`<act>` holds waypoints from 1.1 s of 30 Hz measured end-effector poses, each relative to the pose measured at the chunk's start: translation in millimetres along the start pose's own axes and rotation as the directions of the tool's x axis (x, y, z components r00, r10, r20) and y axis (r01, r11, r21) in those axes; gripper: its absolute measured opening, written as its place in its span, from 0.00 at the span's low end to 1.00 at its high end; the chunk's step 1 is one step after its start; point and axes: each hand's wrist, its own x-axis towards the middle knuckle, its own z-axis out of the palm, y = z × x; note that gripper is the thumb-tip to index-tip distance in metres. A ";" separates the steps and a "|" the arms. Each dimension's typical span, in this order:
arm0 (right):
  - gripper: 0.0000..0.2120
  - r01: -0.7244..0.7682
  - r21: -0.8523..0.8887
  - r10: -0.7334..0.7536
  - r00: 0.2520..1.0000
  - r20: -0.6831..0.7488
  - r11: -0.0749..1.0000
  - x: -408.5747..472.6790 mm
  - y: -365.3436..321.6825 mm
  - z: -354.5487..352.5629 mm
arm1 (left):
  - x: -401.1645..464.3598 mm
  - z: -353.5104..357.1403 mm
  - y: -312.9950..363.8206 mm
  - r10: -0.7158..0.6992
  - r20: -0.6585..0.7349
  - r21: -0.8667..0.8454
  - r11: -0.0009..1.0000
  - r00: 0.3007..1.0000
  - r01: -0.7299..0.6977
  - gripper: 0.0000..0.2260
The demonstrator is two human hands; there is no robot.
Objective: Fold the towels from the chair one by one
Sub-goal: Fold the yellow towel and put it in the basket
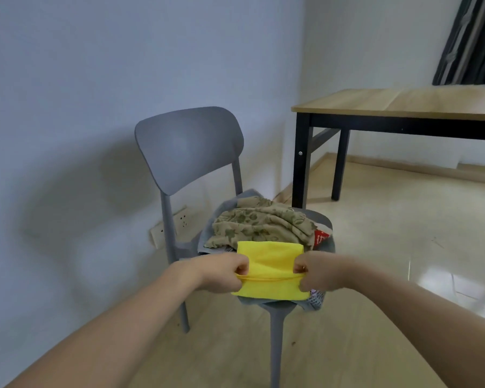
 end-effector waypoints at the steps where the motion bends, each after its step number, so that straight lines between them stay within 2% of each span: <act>1: 0.12 -0.024 0.060 0.025 0.999 -0.025 0.998 1.9 1.1 -4.3 | 4.1 -2.8 -3.4 -0.007 -0.028 -0.076 0.997 1.000 0.004 0.06; 4: 0.10 -0.063 0.261 0.103 0.985 -0.141 0.963 14.2 6.8 -18.2 | 21.8 -12.1 -10.1 -0.072 -0.187 -0.324 0.946 0.980 0.008 0.04; 7: 0.02 -0.088 0.305 0.161 0.962 -0.221 0.948 31.2 10.6 -20.7 | 44.7 -8.5 -12.3 -0.217 -0.261 -0.518 0.854 0.941 0.054 0.03; 12: 0.05 -0.131 0.269 0.208 0.937 -0.281 0.954 54.4 10.3 -9.8 | 77.4 7.8 -19.6 -0.308 -0.324 -0.443 0.885 0.895 0.145 0.03; 17: 0.15 -0.137 0.463 0.288 0.918 -0.273 0.876 62.5 17.2 1.5 | 88.2 15.3 -20.3 -0.393 -0.272 -0.564 0.805 0.878 0.185 0.12; 20: 0.04 -0.147 0.599 0.342 0.912 -0.226 0.787 54.9 13.7 0.4 | 82.6 12.0 -17.2 -0.371 -0.198 -0.620 0.764 0.907 0.177 0.08; 22: 0.06 -0.126 0.667 0.351 0.912 -0.214 0.734 44.9 11.0 -2.6 | 73.1 7.4 -12.7 -0.370 -0.187 -0.660 0.733 0.910 0.163 0.06; 24: 0.03 -0.067 0.742 0.340 0.914 -0.223 0.668 31.5 4.6 -7.1 | 61.5 1.8 -7.6 -0.375 -0.195 -0.745 0.658 0.906 0.112 0.06; 27: 0.08 0.001 0.863 0.382 0.897 -0.224 0.505 14.1 -5.0 -17.3 | 40.5 -10.0 7.2 -0.401 -0.247 -0.875 0.483 0.882 -0.025 0.14; 29: 0.04 0.062 0.909 0.405 0.881 -0.243 0.412 1.4 -13.8 -28.2 | 25.4 -21.3 21.8 -0.416 -0.318 -0.903 0.406 0.852 -0.139 0.15; 31: 0.05 0.102 0.923 0.424 0.866 -0.266 0.371 -9.1 -20.7 -39.6 | 12.9 -35.5 39.0 -0.406 -0.379 -0.906 0.348 0.832 -0.243 0.14; 33: 0.07 0.146 0.924 0.446 0.842 -0.304 0.355 -16.8 -24.4 -50.2 | 5.5 -48.5 55.1 -0.397 -0.414 -0.897 0.331 0.819 -0.294 0.13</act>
